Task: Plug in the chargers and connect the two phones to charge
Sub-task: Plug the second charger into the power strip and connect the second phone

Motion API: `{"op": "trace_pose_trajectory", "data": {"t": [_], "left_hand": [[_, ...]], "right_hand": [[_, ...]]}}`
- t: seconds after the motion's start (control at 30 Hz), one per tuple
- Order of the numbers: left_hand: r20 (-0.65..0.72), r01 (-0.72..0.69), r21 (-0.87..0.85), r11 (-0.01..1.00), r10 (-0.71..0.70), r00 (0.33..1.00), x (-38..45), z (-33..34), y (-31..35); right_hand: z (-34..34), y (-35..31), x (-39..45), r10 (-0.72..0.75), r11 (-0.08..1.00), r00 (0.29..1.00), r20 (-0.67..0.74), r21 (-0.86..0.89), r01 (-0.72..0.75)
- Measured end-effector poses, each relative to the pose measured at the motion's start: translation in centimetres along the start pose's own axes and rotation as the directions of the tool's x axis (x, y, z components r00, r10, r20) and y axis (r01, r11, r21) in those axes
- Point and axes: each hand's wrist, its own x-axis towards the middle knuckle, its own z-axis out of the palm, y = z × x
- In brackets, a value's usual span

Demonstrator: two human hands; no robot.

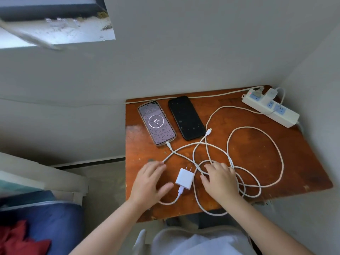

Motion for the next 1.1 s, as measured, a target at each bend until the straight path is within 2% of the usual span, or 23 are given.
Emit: {"op": "trace_pose_trajectory", "data": {"t": [0.07, 0.1, 0.13, 0.2, 0.33, 0.43, 0.53, 0.6, 0.67, 0.73, 0.77, 0.87, 0.93, 1.03, 1.1], "left_hand": [[0.187, -0.010, 0.025, 1.000, 0.005, 0.982, -1.5, 0.6, 2.0], [0.269, 0.050, 0.045, 0.998, -0.060, 0.961, -1.8, 1.1, 2.7], [0.288, 0.109, 0.076, 0.991, -0.126, 0.949, -1.8, 1.8, 3.1], [0.220, 0.190, 0.118, 0.975, -0.212, 0.952, -1.3, 2.9, 3.9], [0.156, 0.242, 0.083, 0.967, -0.252, 0.955, -0.1, 3.8, 4.9], [0.132, 0.333, -0.044, 0.942, -0.325, 0.936, 1.5, 3.7, 5.3], [0.068, 0.381, -0.210, 0.900, -0.375, 0.924, 4.0, 3.4, 5.8], [0.109, 0.368, -0.296, 0.881, -0.351, 0.930, 5.4, 3.4, 6.2], [0.243, 0.377, -0.357, 0.854, -0.305, 0.921, 6.4, 3.5, 6.6], [0.328, 0.356, -0.312, 0.881, -0.252, 0.911, 6.6, 3.7, 6.4], [0.318, 0.327, -0.254, 0.910, -0.240, 0.917, 6.4, 3.6, 6.0], [0.146, 0.223, -0.032, 0.974, -0.216, 0.965, 5.2, 2.9, 4.4], [0.090, 0.129, 0.060, 0.990, -0.134, 0.987, 4.6, 2.6, 3.5], [0.169, 0.013, 0.106, 0.994, -0.031, 0.985, 5.3, 2.8, 3.6], [0.243, -0.030, 0.149, 0.988, -0.007, 0.970, 6.1, 3.1, 4.1]], "right_hand": [[0.2, 0.3, -0.1, -0.020, 1.000, 0.999, 0.027, -0.020, 0.021], [0.2, 0.3, 0.0, -0.033, 0.999, 0.999, 0.021, -0.008, 0.033], [0.1, 0.3, 0.1, -0.030, 0.999, 1.000, 0.006, 0.018, 0.030], [-0.4, 0.4, 0.3, -0.001, 0.995, 0.999, -0.053, 0.104, 0.007], [-1.7, 1.0, 0.2, -0.001, 0.971, 0.989, -0.147, 0.236, 0.036], [-2.6, 0.9, -0.2, -0.030, 0.931, 0.987, -0.160, 0.354, 0.086], [-2.6, 0.8, -0.7, -0.078, 0.917, 0.985, -0.152, 0.376, 0.131], [-2.3, 0.8, -1.3, -0.086, 0.911, 0.989, -0.118, 0.392, 0.127], [-2.0, 0.8, -1.7, -0.070, 0.896, 0.993, -0.099, 0.431, 0.106], [-1.8, 1.0, -1.9, -0.068, 0.890, 0.995, -0.078, 0.447, 0.096], [-1.7, 1.2, -2.1, -0.082, 0.895, 0.995, -0.056, 0.435, 0.098], [-1.3, 2.2, -2.3, -0.136, 0.898, 0.990, -0.020, 0.420, 0.132], [-1.5, 2.7, -1.9, -0.143, 0.903, 0.987, -0.079, 0.398, 0.163], [-2.3, 2.4, 0.3, -0.181, 0.916, 0.957, -0.229, 0.315, 0.249], [-2.6, 1.7, 2.5, -0.299, 0.925, 0.938, -0.176, 0.189, 0.330]]}}
